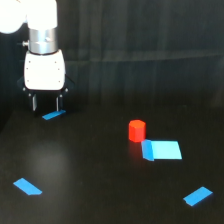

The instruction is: Pick up the red object from the table

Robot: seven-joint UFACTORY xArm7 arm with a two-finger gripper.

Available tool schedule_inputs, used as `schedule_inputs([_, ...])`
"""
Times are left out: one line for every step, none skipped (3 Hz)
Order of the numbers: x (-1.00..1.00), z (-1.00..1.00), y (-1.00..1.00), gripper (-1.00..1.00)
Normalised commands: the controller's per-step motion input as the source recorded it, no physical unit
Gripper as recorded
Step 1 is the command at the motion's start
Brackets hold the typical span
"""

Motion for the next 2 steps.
schedule_inputs([-0.02, -0.22, -0.01, 0.96])
schedule_inputs([0.06, -0.24, -0.06, 1.0])
